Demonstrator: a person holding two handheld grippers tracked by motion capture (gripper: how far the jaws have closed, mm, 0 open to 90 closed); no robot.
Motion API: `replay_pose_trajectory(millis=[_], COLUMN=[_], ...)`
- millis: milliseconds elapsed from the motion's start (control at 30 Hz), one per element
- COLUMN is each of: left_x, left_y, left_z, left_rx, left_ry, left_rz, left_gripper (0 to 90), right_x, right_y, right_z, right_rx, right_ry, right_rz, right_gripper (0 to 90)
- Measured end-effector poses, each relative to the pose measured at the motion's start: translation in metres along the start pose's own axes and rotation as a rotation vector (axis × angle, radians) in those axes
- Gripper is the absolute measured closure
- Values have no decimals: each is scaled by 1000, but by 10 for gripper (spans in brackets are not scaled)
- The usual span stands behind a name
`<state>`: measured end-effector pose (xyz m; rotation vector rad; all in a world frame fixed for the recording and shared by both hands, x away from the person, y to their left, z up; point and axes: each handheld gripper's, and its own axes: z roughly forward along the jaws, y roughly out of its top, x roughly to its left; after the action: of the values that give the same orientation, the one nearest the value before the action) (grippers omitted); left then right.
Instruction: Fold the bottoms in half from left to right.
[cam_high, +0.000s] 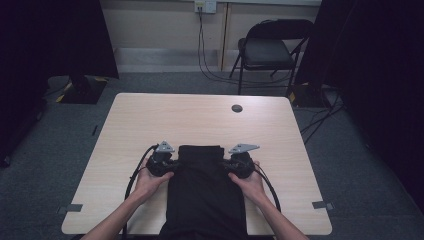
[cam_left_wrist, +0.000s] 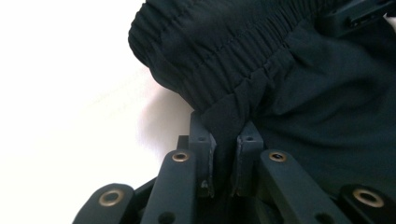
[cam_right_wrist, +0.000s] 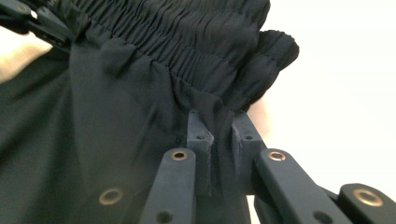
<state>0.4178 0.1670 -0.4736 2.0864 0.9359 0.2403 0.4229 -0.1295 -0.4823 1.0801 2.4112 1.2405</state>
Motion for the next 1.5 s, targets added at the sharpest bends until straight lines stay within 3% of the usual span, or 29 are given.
replay_pose_trajectory(millis=[67, 133, 300, 467, 633, 733, 900, 1100, 1233, 1300, 1367, 1500], left_x=[-2, -5, -3, 5, 11, 17, 19, 22, 16, 7, 1, -6], left_y=[6, 12, 30, 62, 94, 118, 163, 224, 257, 262, 254, 215], left_z=[-6, -11, -21, -39, -53, -67, -91, -120, -135, -139, -137, -122], left_rx=[-39, -63, -129, -235, -305, -368, -440, -554, -599, -594, -566, -514], left_ry=[6, 28, 51, 91, 123, 124, 162, 240, 279, 293, 278, 199], left_rz=[1, 32, 33, 53, 44, 35, 59, 66, 90, 118, 135, 123], left_gripper=[815, 814, 815, 817, 821, 822, 826, 830, 830, 830, 827, 826], right_x=[-1, -1, -2, -4, -8, -11, -17, -26, -29, -28, -28, -29], right_y=[7, 14, 36, 67, 102, 124, 170, 230, 265, 274, 271, 230], right_z=[-8, -16, -32, -48, -63, -73, -91, -108, -126, -135, -140, -137], right_rx=[-38, -65, -132, -191, -264, -306, -379, -451, -519, -541, -525, -484], right_ry=[3, 1, -3, -19, -32, -36, -69, -125, -170, -175, -183, -117], right_rz=[9, 5, -8, -33, -35, -42, -67, -80, -84, -87, -92, -70], right_gripper=[814, 816, 820, 821, 823, 823, 824, 825, 827, 827, 827, 827])
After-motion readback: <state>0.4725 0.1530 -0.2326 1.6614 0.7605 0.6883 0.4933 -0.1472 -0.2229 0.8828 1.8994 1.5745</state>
